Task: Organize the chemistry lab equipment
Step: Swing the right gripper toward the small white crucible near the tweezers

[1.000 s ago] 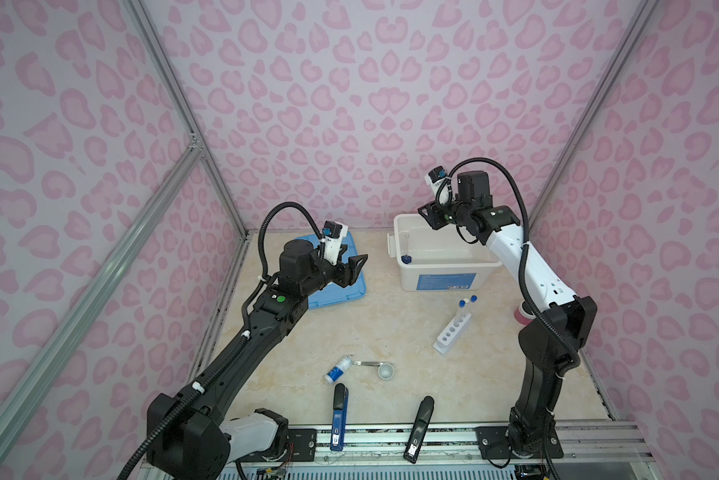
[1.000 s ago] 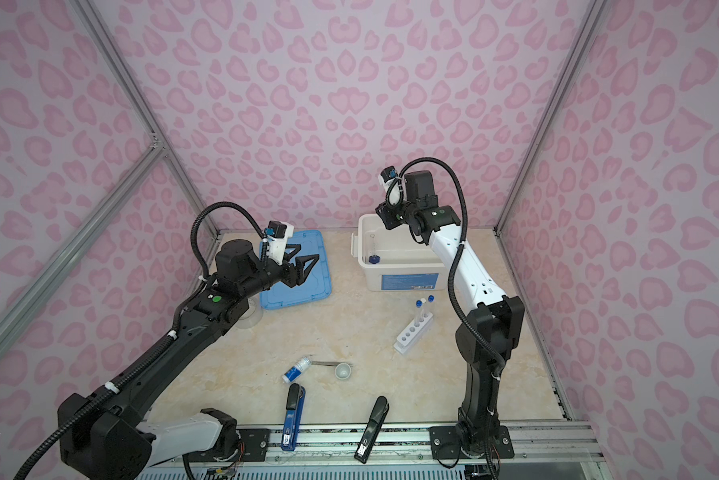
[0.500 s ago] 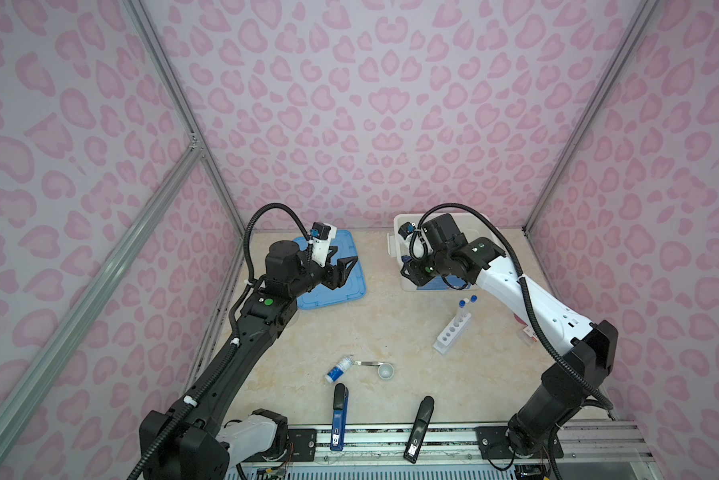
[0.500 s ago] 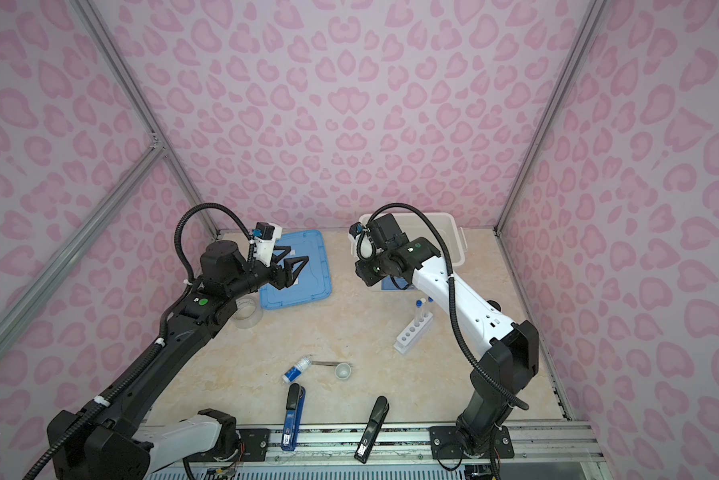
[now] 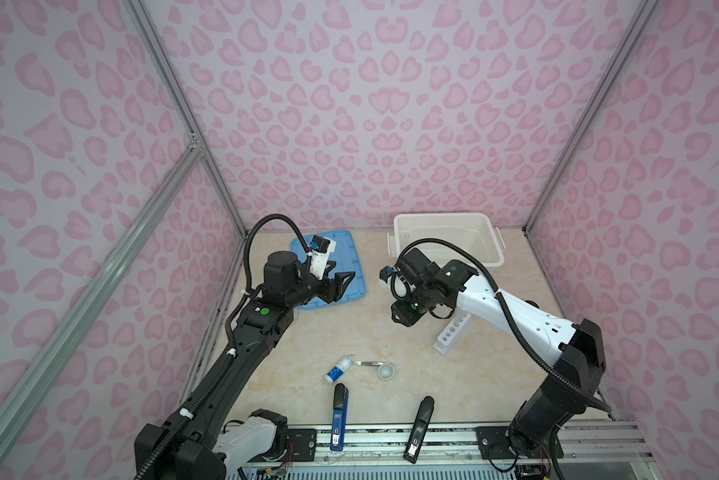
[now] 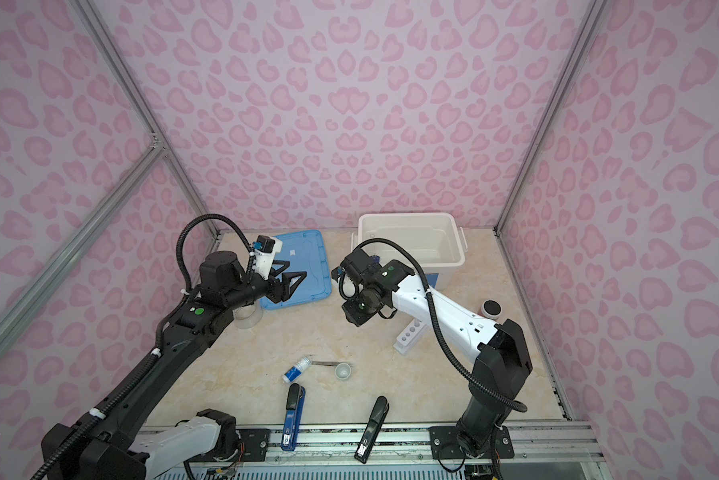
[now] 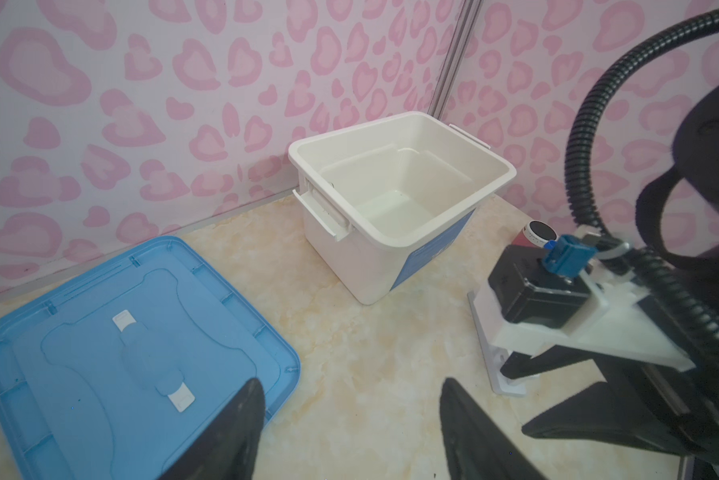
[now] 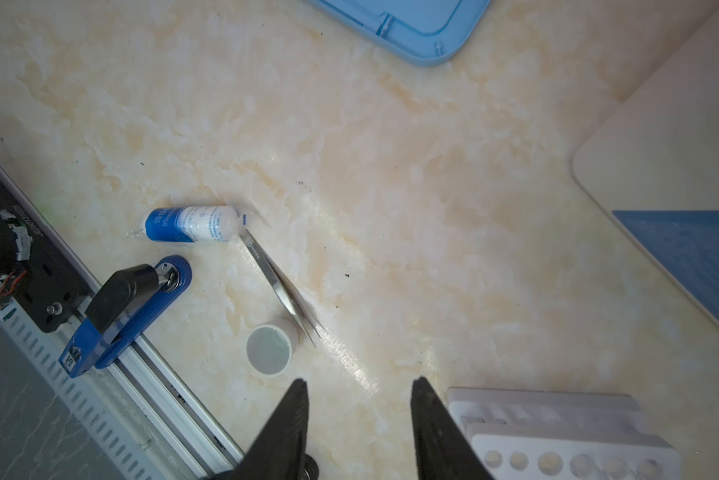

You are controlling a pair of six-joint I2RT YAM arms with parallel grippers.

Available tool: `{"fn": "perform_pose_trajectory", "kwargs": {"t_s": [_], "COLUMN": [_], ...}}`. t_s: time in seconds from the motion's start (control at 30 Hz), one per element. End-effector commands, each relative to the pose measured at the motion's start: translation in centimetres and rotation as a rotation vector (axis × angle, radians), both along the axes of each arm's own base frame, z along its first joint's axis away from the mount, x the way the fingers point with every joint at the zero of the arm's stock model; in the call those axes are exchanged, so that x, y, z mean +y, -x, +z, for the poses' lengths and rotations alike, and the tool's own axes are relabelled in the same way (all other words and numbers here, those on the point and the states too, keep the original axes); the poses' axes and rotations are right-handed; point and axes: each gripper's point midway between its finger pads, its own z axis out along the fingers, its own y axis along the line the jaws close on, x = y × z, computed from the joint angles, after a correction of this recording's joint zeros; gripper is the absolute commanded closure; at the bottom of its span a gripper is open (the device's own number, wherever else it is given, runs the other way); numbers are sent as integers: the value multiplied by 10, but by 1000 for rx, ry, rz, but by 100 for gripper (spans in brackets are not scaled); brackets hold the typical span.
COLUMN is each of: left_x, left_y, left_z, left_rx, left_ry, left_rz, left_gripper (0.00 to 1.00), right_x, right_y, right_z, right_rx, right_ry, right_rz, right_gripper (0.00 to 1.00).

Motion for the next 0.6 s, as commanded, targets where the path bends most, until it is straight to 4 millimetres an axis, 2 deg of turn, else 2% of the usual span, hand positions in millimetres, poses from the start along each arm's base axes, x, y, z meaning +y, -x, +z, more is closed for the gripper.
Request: {"fn": "perform_pose_trajectory", "kwargs": {"t_s": [0.0, 0.17, 0.27, 0.57], "left_x": [7, 18, 23, 26], "left_y": [5, 3, 1, 2], "left_z": [-10, -16, -17, -18], "left_rx": [24, 30, 33, 36], "left_ry": [-20, -29, -30, -16], "left_rz": [11, 44, 53, 57], "left_gripper": [31, 31, 31, 32], "right_x": [-2, -1, 4, 12], "right_y": [19, 50, 65, 79], "right_z": [-18, -46, -54, -77], "right_rx": [82, 180, 211, 255], "right_ry": [0, 31, 50, 89], "right_rz": [-25, -25, 1, 1], "right_gripper": [58, 58, 58, 58]}}
